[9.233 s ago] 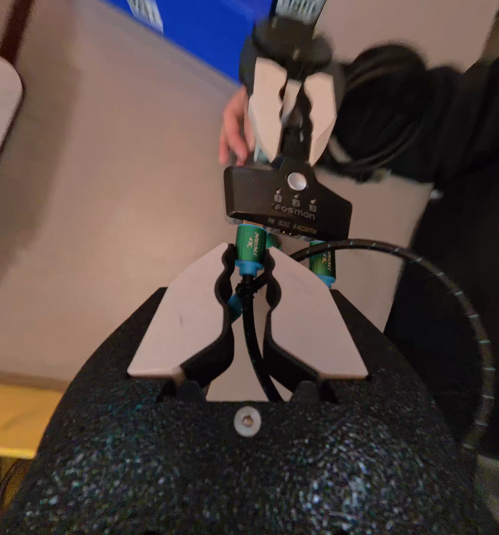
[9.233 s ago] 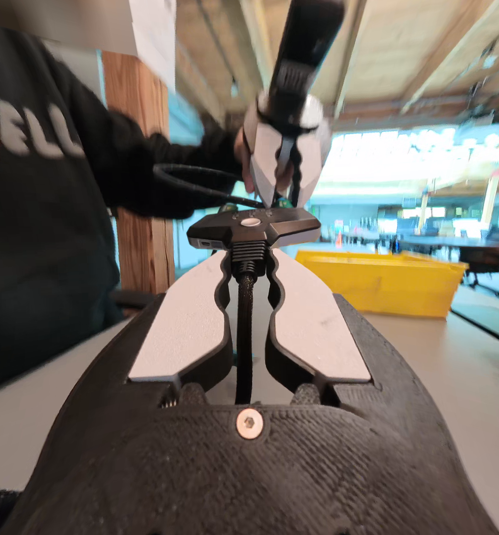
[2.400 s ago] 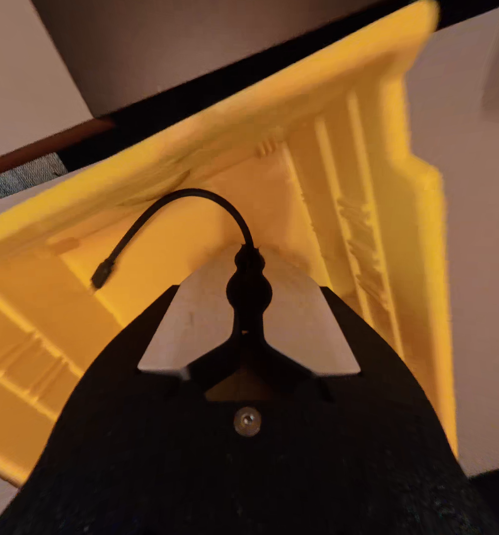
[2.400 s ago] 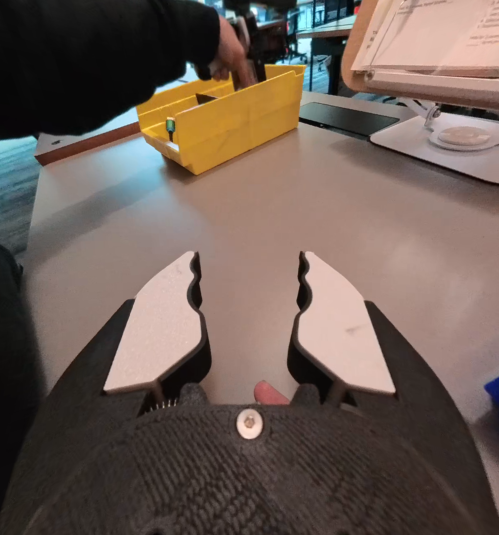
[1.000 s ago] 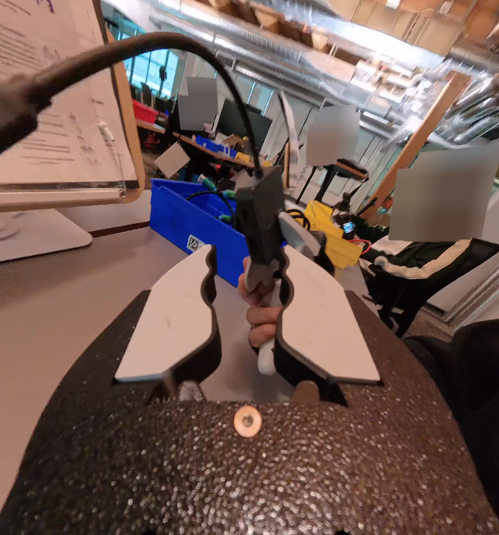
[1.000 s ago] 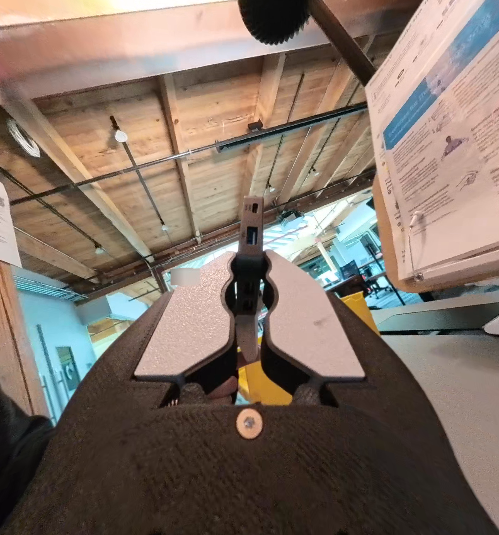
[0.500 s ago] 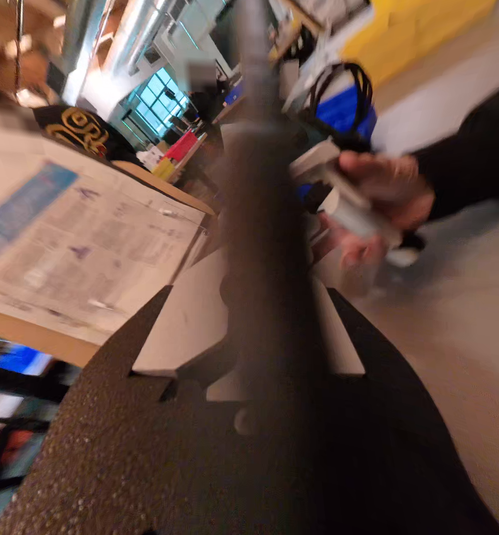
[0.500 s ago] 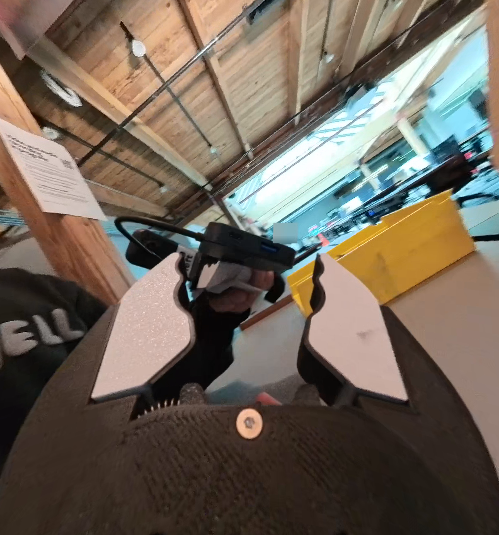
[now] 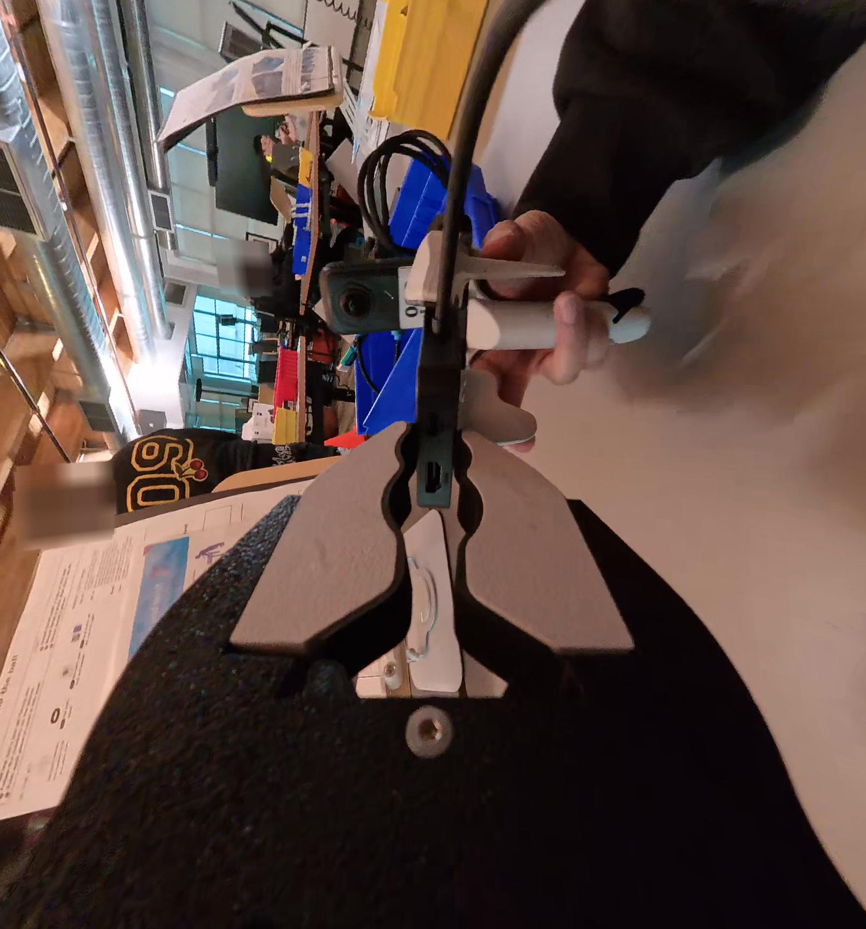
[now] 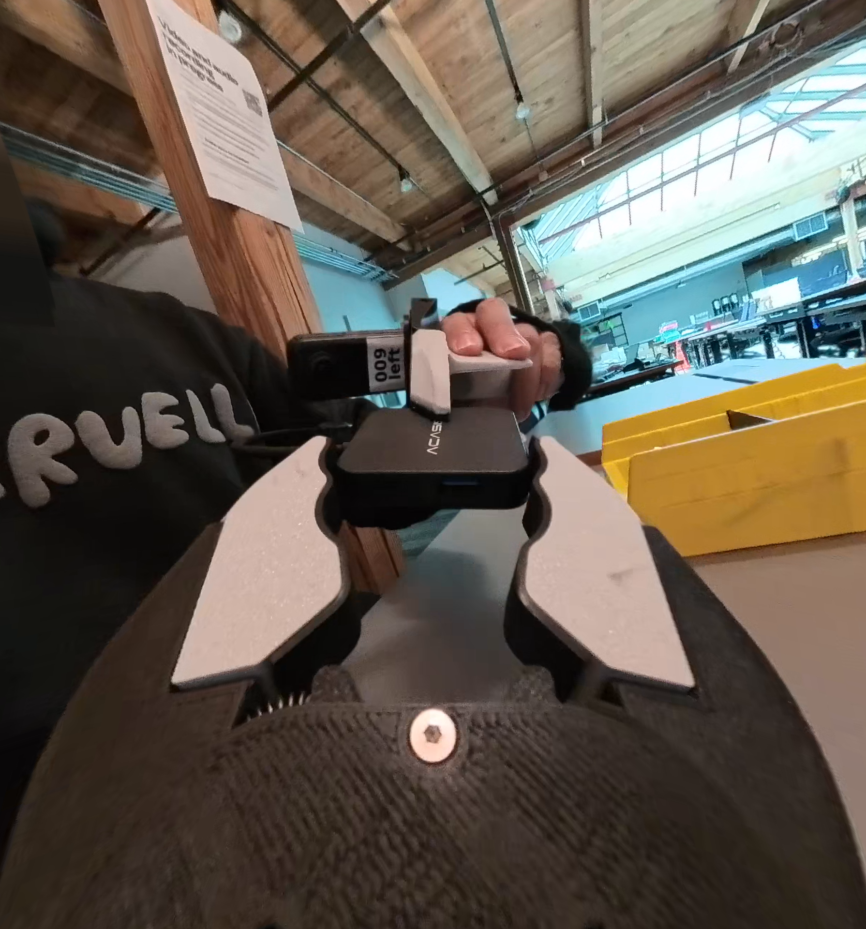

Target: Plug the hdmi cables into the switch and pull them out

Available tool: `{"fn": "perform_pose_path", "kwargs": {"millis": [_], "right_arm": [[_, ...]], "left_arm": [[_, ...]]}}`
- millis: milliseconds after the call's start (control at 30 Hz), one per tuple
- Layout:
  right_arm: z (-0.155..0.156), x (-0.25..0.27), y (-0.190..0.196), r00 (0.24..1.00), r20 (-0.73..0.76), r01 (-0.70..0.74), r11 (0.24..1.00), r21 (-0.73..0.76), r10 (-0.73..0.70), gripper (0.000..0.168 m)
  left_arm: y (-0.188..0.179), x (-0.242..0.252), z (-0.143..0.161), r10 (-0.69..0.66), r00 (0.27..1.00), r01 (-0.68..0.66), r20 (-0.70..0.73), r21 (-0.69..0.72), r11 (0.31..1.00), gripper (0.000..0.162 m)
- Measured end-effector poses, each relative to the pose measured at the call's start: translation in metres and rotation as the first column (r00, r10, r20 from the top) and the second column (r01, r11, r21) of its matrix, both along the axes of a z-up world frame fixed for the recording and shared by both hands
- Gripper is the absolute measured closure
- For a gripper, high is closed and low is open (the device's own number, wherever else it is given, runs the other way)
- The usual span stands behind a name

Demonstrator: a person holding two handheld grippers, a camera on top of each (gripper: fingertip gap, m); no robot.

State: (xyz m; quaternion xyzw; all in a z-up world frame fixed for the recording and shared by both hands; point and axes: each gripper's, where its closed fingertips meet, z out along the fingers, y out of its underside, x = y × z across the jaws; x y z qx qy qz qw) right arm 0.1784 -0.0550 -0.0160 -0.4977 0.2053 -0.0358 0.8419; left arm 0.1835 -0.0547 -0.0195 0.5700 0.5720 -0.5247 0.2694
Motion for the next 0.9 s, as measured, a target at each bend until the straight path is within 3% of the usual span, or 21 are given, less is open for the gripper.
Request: {"fn": "perform_pose_path", "kwargs": {"millis": [200, 333, 500, 567, 633, 700, 800, 900], "right_arm": [[-0.003, 0.007, 0.001, 0.997, 0.009, 0.076, 0.997, -0.029, -0.076, 0.096], [-0.006, 0.010, 0.001, 0.979, 0.101, 0.192, 0.968, -0.161, -0.177, 0.096], [0.004, 0.012, -0.018, 0.943, 0.161, 0.315, 0.939, -0.140, -0.292, 0.096], [0.012, 0.010, -0.036, 0.924, 0.170, 0.356, 0.933, -0.050, -0.343, 0.095], [0.014, 0.012, -0.052, 0.906, 0.150, 0.396, 0.918, 0.022, -0.395, 0.096], [0.003, 0.018, -0.058, 0.896, 0.127, 0.429, 0.903, -0.012, -0.425, 0.095], [0.000, 0.018, -0.060, 0.892, 0.137, 0.436, 0.900, 0.000, -0.432, 0.095], [-0.007, 0.018, -0.061, 0.900, 0.143, 0.412, 0.911, 0.019, -0.411, 0.096]], "left_arm": [[0.000, 0.010, -0.003, 0.007, 0.999, -0.006, 0.048, -0.024, 1.000, 0.149], [-0.003, 0.016, -0.004, 0.026, 0.995, -0.023, 0.092, -0.041, 0.999, 0.148], [-0.009, 0.051, 0.010, 0.205, 0.954, -0.220, -0.217, -0.048, 0.974, 0.129], [0.000, 0.067, -0.004, 0.305, 0.847, -0.280, -0.436, 0.121, 0.952, 0.117], [0.014, 0.080, -0.010, 0.395, 0.658, -0.315, -0.641, 0.242, 0.918, 0.116], [0.033, 0.102, -0.012, 0.494, 0.470, -0.407, -0.732, 0.317, 0.857, 0.121], [0.079, 0.152, -0.009, 0.637, 0.253, -0.570, -0.729, 0.420, 0.706, 0.122], [0.139, 0.213, -0.023, 0.830, 0.088, -0.694, -0.551, 0.563, 0.448, 0.127]]}}
